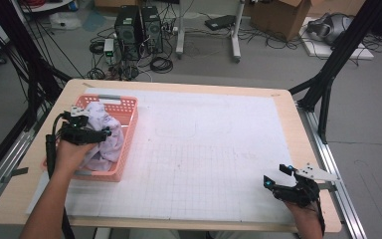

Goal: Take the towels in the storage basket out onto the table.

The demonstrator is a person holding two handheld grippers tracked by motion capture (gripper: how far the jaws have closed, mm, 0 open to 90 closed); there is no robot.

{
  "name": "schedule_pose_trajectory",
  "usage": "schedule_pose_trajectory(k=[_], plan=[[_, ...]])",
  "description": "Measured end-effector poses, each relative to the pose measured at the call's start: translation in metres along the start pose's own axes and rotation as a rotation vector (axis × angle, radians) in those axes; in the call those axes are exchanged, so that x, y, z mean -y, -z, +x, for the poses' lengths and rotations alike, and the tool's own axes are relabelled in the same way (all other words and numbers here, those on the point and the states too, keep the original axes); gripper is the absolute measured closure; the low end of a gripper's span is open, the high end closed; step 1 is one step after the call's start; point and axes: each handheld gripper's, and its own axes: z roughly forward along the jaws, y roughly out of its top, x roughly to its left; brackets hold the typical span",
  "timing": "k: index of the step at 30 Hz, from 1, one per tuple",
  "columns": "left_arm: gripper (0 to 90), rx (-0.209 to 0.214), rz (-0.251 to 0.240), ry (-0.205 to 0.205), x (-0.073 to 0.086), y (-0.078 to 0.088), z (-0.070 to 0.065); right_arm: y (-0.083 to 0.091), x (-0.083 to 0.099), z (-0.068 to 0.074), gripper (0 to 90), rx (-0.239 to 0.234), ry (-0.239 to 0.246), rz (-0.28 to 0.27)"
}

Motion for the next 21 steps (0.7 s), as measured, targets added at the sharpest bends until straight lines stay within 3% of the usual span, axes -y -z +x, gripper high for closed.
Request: schedule_pose_trajectory(k=[3,10,12,16,21], plan=[[11.8,-0.013,0.085,0.022,0.005,-0.014,0.004,-0.001,0.0,0.0,18.3,-0.001,0.001,0.008],[12.3,0.042,0.101,0.021,0.007,-0.024,0.005,-0.004,0.001,0.0,18.3,-0.003,0.008,0.018],[19.3,0.055,0.101,0.026,0.007,-0.025,0.005,-0.005,0.001,0.0,18.3,-0.003,0.008,0.024],[42.0,0.078,0.093,0.059,0.006,-0.02,0.007,-0.006,0.001,0.001,18.4,-0.006,0.011,0.029],[52.5,0.105,0.048,0.089,0.008,-0.014,0.01,-0.003,0.0,0.002,18.3,-0.003,0.014,0.015]])
